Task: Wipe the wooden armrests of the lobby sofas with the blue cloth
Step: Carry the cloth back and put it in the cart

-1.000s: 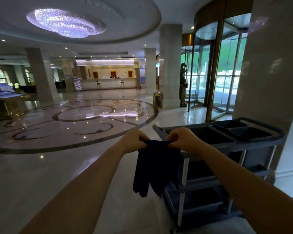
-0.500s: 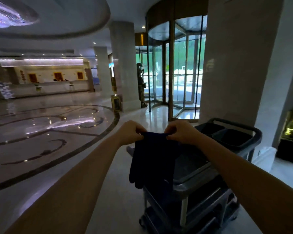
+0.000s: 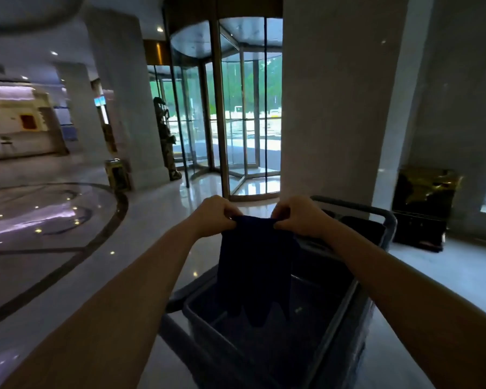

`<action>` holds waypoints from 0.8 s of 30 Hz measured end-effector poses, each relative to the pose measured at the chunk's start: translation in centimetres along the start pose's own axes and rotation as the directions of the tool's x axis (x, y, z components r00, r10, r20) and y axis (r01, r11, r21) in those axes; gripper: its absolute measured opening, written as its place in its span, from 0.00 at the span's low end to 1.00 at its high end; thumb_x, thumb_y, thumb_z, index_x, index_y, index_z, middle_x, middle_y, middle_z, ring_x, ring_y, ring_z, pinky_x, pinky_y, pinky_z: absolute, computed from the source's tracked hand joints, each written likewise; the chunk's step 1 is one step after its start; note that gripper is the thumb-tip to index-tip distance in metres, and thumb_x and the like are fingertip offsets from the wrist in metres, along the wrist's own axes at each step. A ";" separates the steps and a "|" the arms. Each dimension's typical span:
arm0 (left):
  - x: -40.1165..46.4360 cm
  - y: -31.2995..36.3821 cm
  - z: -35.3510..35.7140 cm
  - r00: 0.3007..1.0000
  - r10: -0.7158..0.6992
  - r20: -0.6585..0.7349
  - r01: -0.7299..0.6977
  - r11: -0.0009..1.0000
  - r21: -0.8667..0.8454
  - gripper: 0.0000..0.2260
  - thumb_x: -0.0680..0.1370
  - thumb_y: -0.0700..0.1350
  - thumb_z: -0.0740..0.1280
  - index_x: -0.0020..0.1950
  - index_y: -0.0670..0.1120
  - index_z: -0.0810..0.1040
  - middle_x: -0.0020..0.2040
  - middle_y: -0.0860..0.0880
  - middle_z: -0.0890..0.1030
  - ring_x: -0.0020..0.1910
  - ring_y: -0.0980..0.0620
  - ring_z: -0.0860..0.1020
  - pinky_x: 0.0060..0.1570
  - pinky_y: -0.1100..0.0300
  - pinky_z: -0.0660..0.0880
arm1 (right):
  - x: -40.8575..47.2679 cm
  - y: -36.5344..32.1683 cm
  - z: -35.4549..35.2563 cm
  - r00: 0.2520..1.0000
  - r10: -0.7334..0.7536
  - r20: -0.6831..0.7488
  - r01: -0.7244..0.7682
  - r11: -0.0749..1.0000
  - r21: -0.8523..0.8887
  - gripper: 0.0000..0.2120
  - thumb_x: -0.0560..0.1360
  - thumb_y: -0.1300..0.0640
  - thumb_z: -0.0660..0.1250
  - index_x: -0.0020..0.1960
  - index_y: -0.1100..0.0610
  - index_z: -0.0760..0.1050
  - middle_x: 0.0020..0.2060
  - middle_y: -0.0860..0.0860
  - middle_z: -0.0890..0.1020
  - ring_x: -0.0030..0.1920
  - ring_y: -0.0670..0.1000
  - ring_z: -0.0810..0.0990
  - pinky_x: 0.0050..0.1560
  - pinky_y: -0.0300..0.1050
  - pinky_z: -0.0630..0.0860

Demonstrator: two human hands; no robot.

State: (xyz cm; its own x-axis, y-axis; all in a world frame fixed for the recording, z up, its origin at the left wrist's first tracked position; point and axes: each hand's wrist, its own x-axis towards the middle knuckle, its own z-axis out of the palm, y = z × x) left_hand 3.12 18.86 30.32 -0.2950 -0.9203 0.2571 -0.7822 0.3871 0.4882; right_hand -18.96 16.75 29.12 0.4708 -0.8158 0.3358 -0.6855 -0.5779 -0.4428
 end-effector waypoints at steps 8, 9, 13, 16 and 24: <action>8.0 -7.0 5.3 0.983 0.100 0.156 -0.087 0.993 -0.086 0.10 0.70 0.36 0.69 0.49 0.43 0.83 0.41 0.48 0.82 0.34 0.60 0.77 0.36 0.69 0.74 | 3.6 5.4 4.4 0.965 0.255 -0.062 -0.258 0.965 -0.044 0.07 0.67 0.61 0.72 0.44 0.56 0.81 0.40 0.49 0.82 0.41 0.45 0.78 0.43 0.32 0.70; 8.8 -7.8 5.9 0.977 0.125 0.175 -0.109 0.989 -0.098 0.10 0.70 0.36 0.69 0.49 0.43 0.83 0.40 0.49 0.82 0.33 0.61 0.77 0.36 0.69 0.73 | 3.7 5.9 5.1 0.955 0.288 -0.076 -0.292 0.955 -0.046 0.07 0.66 0.61 0.72 0.44 0.56 0.81 0.39 0.49 0.81 0.41 0.44 0.78 0.44 0.33 0.70; 11.5 -10.9 8.7 0.943 0.207 0.261 -0.177 0.975 -0.135 0.12 0.68 0.36 0.68 0.47 0.48 0.84 0.38 0.52 0.82 0.34 0.63 0.78 0.37 0.74 0.71 | 3.8 7.6 8.4 0.904 0.417 -0.096 -0.423 0.905 -0.046 0.07 0.66 0.61 0.72 0.43 0.55 0.81 0.36 0.45 0.79 0.38 0.41 0.76 0.39 0.25 0.66; 13.0 -12.8 11.1 0.898 0.262 0.355 -0.213 0.962 -0.169 0.14 0.67 0.34 0.67 0.46 0.48 0.84 0.38 0.50 0.84 0.31 0.66 0.76 0.34 0.78 0.69 | 3.5 8.8 10.9 0.854 0.511 -0.102 -0.517 0.854 -0.050 0.07 0.65 0.62 0.71 0.43 0.56 0.82 0.35 0.45 0.79 0.38 0.42 0.75 0.36 0.23 0.66; 14.0 -16.6 17.6 0.795 0.292 0.532 -0.193 0.953 -0.235 0.12 0.67 0.34 0.67 0.47 0.44 0.84 0.43 0.47 0.84 0.40 0.58 0.79 0.44 0.68 0.72 | 1.4 11.5 17.3 0.706 0.707 -0.049 -0.707 0.707 0.018 0.07 0.64 0.62 0.71 0.42 0.56 0.81 0.34 0.46 0.78 0.36 0.41 0.75 0.33 0.23 0.67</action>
State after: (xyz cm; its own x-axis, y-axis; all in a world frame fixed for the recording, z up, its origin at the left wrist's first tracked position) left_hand 2.27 -1.43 11.14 -0.7546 -0.6491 -0.0964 -0.5594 0.5595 0.6116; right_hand -16.56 8.63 10.11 -0.1794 -0.9831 -0.0355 -0.8077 0.1678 -0.5652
